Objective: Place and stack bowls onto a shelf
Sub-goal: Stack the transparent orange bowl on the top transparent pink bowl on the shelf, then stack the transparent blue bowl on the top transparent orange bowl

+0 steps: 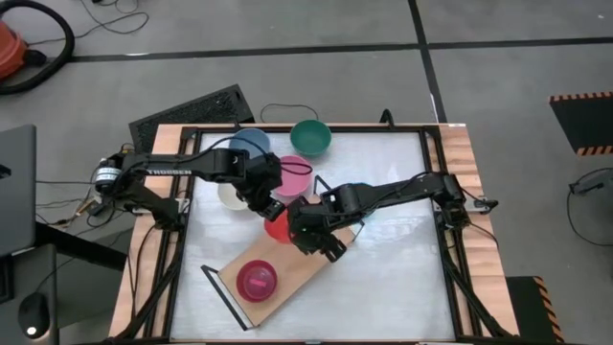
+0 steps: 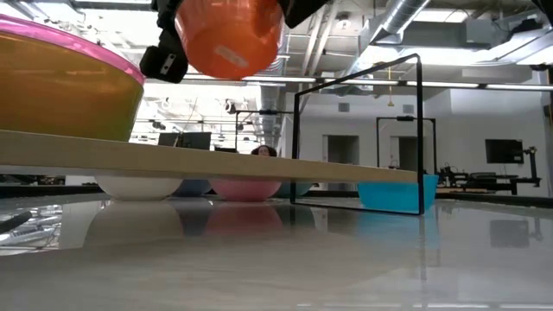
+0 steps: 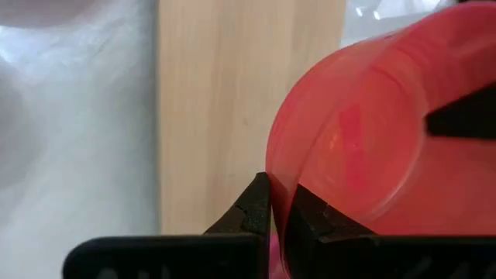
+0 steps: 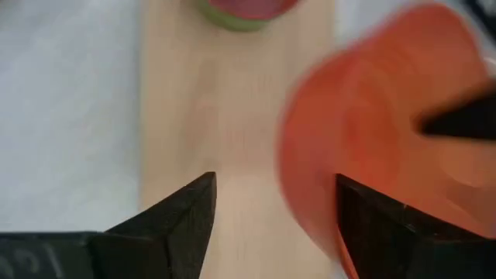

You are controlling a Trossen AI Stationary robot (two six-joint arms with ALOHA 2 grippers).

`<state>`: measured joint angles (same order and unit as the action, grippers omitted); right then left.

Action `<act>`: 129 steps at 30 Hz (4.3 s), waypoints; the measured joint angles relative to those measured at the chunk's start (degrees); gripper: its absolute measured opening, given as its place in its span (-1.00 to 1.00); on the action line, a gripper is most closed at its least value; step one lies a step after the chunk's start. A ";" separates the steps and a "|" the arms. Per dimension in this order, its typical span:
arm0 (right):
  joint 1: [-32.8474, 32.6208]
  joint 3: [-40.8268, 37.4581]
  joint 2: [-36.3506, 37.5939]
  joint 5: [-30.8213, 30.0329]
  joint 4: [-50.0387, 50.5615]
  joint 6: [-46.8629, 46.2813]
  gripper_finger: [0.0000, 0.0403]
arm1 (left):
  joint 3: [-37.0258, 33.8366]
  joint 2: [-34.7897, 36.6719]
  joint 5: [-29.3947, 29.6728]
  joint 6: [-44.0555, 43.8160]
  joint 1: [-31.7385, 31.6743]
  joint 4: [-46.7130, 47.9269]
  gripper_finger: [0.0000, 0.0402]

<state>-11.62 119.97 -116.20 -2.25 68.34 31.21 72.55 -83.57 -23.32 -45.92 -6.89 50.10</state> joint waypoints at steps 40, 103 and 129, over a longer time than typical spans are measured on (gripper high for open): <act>11.81 12.88 13.18 -3.79 21.70 -24.22 0.39 | 0.07 0.41 22.97 -23.26 34.00 13.96 -1.00; 30.61 -23.37 18.78 1.64 15.55 -26.77 0.39 | 0.05 15.20 43.54 -21.03 30.62 16.47 -0.03; 36.20 -74.68 30.18 0.83 -30.87 -40.18 0.15 | 0.05 16.13 55.70 -19.72 27.96 16.46 -0.03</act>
<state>24.58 45.30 -86.02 -1.43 37.47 -8.97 72.60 -67.44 32.38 -65.65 21.06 66.56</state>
